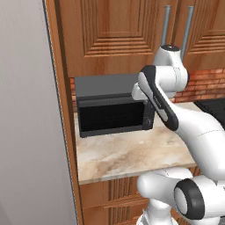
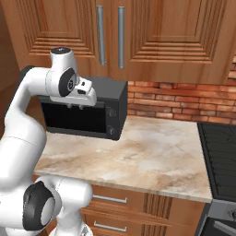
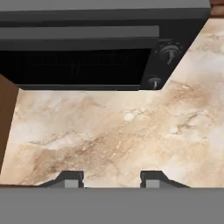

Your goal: The dining table condiment station is running low on ketchup. Refill the condiment station by opening the cabinet and taking the ketchup from the cabinet and placing it on the dining table.

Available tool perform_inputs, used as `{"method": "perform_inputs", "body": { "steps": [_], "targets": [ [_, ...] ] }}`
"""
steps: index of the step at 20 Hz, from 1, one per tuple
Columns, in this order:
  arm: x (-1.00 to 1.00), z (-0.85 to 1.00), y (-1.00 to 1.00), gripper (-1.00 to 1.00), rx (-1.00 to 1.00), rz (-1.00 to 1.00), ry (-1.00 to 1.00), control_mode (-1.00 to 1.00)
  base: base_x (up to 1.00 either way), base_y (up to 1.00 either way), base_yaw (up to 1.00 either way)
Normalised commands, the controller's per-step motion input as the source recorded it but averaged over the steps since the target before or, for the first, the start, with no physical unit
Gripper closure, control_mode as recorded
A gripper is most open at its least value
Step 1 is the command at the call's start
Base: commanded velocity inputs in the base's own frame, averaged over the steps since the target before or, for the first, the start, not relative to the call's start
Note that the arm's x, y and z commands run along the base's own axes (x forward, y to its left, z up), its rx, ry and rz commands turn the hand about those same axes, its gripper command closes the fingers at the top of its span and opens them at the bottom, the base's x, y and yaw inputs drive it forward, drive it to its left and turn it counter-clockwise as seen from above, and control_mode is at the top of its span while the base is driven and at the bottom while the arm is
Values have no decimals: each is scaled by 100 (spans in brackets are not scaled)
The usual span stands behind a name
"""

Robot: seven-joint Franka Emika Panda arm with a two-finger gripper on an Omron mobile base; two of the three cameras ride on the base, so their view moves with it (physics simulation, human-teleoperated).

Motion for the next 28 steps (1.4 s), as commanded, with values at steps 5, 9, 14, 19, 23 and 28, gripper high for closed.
{"method": "perform_inputs", "body": {
  "steps": [5,9,14,19,23,28],
  "targets": [
    [-50,1,11,-100,-10,0,-22,-100,0,0,0],
    [-98,37,-6,-100,-34,0,-67,-100,0,0,0],
    [-91,84,-15,-100,-33,0,-64,-100,0,0,0],
    [-25,98,-23,-100,3,1,-34,-100,0,0,0],
    [1,89,-49,-100,27,10,-11,-100,0,0,0],
    [3,14,-68,-100,31,19,-5,-100,0,0,0]
  ]
}}
